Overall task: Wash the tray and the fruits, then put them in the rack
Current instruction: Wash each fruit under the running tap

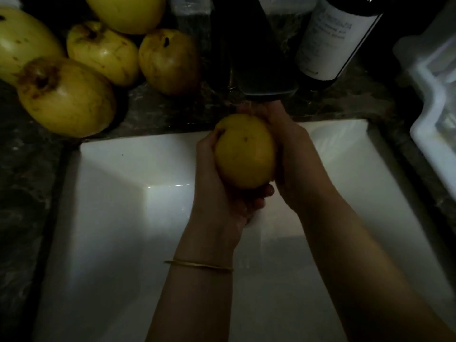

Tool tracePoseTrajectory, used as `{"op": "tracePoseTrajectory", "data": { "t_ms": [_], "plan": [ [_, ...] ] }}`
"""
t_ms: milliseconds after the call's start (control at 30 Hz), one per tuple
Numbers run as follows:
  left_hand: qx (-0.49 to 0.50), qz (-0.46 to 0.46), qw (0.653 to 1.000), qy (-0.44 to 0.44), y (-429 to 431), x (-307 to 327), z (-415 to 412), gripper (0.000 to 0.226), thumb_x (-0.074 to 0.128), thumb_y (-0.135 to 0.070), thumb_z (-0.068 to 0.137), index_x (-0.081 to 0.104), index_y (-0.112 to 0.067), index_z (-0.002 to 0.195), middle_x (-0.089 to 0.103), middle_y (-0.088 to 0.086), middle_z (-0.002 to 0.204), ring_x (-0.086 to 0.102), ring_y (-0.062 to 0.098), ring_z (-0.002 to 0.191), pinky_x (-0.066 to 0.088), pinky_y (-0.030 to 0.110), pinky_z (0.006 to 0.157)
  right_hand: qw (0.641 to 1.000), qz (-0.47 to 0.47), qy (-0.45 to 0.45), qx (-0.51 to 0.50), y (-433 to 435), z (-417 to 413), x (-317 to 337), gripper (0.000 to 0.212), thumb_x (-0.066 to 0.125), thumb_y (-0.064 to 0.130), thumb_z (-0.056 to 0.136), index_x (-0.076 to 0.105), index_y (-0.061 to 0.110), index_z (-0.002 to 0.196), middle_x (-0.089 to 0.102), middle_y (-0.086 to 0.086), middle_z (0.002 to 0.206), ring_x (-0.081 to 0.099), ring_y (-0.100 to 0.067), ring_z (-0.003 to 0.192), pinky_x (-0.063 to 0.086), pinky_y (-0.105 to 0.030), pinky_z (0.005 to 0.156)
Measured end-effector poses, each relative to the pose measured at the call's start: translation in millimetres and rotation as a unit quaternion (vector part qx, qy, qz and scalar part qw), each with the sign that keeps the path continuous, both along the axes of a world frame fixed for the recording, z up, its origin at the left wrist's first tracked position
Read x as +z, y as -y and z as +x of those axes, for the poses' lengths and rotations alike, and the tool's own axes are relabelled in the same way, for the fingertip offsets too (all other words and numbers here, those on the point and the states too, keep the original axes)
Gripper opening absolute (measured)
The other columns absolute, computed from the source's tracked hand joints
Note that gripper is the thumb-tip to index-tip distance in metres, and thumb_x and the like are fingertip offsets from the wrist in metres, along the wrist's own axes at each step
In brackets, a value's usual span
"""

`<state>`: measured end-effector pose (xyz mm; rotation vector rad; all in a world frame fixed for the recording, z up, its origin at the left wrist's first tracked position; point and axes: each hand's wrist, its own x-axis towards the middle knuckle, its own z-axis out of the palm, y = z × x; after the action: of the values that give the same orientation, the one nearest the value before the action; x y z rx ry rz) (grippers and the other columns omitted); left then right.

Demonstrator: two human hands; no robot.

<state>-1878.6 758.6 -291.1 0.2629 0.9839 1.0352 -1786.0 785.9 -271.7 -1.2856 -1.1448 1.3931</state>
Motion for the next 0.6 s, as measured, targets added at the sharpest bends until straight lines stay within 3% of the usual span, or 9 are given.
{"op": "tracePoseTrajectory", "data": {
  "t_ms": [67, 133, 233, 300, 400, 433, 500, 533, 600],
  "plan": [
    [-0.005, -0.019, 0.998, 0.065, 3.7, 2.1, 1.5, 0.055, 0.034, -0.064, 0.084, 0.062, -0.017, 0.095, 0.067, 0.011, 0.073, 0.056, 0.019, 0.044, 0.044, 0.017, 0.047, 0.998, -0.018, -0.068, 0.000, -1.3, 3.2, 2.9, 0.034, 0.043, 0.045, 0.094, 0.072, 0.040, 0.077, 0.073, 0.010, 0.094, 0.069, -0.015, 0.095, 0.054, -0.039, 0.089],
    [-0.001, -0.040, 0.993, 0.111, 3.4, 0.2, 1.3, 0.065, 0.027, -0.067, 0.086, 0.063, -0.014, 0.096, 0.064, 0.014, 0.078, 0.051, 0.017, 0.037, 0.042, 0.014, 0.039, 0.992, -0.033, -0.117, 0.016, 0.2, 4.3, 4.0, 0.025, 0.046, 0.047, 0.087, 0.069, 0.035, 0.088, 0.072, 0.005, 0.100, 0.068, -0.017, 0.099, 0.052, -0.041, 0.093],
    [-0.027, -0.062, 0.991, 0.119, 1.3, 0.6, -1.9, 0.071, 0.024, -0.070, 0.086, 0.064, -0.012, 0.097, 0.061, 0.016, 0.084, 0.051, 0.015, 0.035, 0.041, 0.012, 0.036, 0.991, -0.043, -0.108, 0.061, 2.7, 6.9, 3.9, 0.029, 0.049, 0.055, 0.075, 0.064, 0.038, 0.094, 0.070, 0.006, 0.106, 0.067, -0.015, 0.102, 0.055, -0.037, 0.088],
    [-0.029, -0.073, 0.992, 0.097, -0.4, -0.5, -3.6, 0.070, 0.026, -0.069, 0.088, 0.069, -0.014, 0.093, 0.065, 0.016, 0.085, 0.056, 0.018, 0.044, 0.044, 0.013, 0.039, 0.994, -0.056, -0.076, 0.060, 3.6, 7.0, 3.8, 0.029, 0.055, 0.062, 0.070, 0.062, 0.043, 0.091, 0.068, 0.008, 0.109, 0.066, -0.017, 0.101, 0.056, -0.040, 0.082],
    [-0.045, -0.050, 0.997, -0.025, -3.9, -2.4, -0.9, 0.085, 0.018, -0.064, 0.092, 0.072, -0.014, 0.049, 0.066, 0.010, 0.056, 0.056, 0.019, 0.048, 0.040, 0.020, 0.053, 0.992, -0.085, -0.094, 0.011, 2.5, 7.7, 1.8, 0.034, 0.049, 0.060, 0.063, 0.058, 0.040, 0.090, 0.067, 0.006, 0.102, 0.066, -0.019, 0.095, 0.055, -0.041, 0.080],
    [-0.043, -0.044, 0.996, -0.062, -4.4, -1.0, 1.4, 0.087, 0.015, -0.060, 0.095, 0.069, -0.013, 0.046, 0.064, 0.008, 0.051, 0.057, 0.019, 0.046, 0.039, 0.023, 0.058, 0.989, -0.089, -0.115, -0.007, 1.6, 8.2, 1.3, 0.031, 0.050, 0.057, 0.067, 0.059, 0.038, 0.089, 0.068, 0.006, 0.098, 0.067, -0.018, 0.092, 0.055, -0.039, 0.077],
    [-0.002, -0.040, 0.990, -0.137, -7.0, 2.1, 5.4, 0.067, 0.019, -0.049, 0.100, 0.068, -0.014, 0.070, 0.066, 0.007, 0.060, 0.061, 0.023, 0.054, 0.045, 0.029, 0.064, 0.986, -0.077, -0.140, -0.044, -0.9, 9.2, 0.5, 0.017, 0.052, 0.046, 0.082, 0.062, 0.033, 0.086, 0.071, 0.007, 0.086, 0.068, -0.015, 0.083, 0.056, -0.035, 0.075],
    [0.036, -0.032, 0.983, -0.175, -7.8, 4.3, 7.4, 0.050, 0.022, -0.044, 0.102, 0.063, -0.017, 0.092, 0.065, 0.007, 0.075, 0.063, 0.025, 0.065, 0.050, 0.034, 0.065, 0.987, -0.069, -0.132, -0.058, -1.4, 8.9, 0.1, 0.018, 0.050, 0.043, 0.088, 0.063, 0.032, 0.083, 0.072, 0.008, 0.080, 0.069, -0.014, 0.080, 0.055, -0.034, 0.076],
    [0.077, 0.026, 0.960, -0.267, -7.7, 6.2, 10.2, 0.036, 0.022, -0.041, 0.103, 0.048, -0.024, 0.122, 0.054, 0.003, 0.102, 0.060, 0.026, 0.086, 0.055, 0.038, 0.065, 0.991, -0.060, -0.097, -0.075, -2.2, 6.7, -2.2, 0.023, 0.049, 0.041, 0.092, 0.063, 0.032, 0.077, 0.070, 0.009, 0.076, 0.067, -0.014, 0.080, 0.054, -0.035, 0.080]
  ]
}}
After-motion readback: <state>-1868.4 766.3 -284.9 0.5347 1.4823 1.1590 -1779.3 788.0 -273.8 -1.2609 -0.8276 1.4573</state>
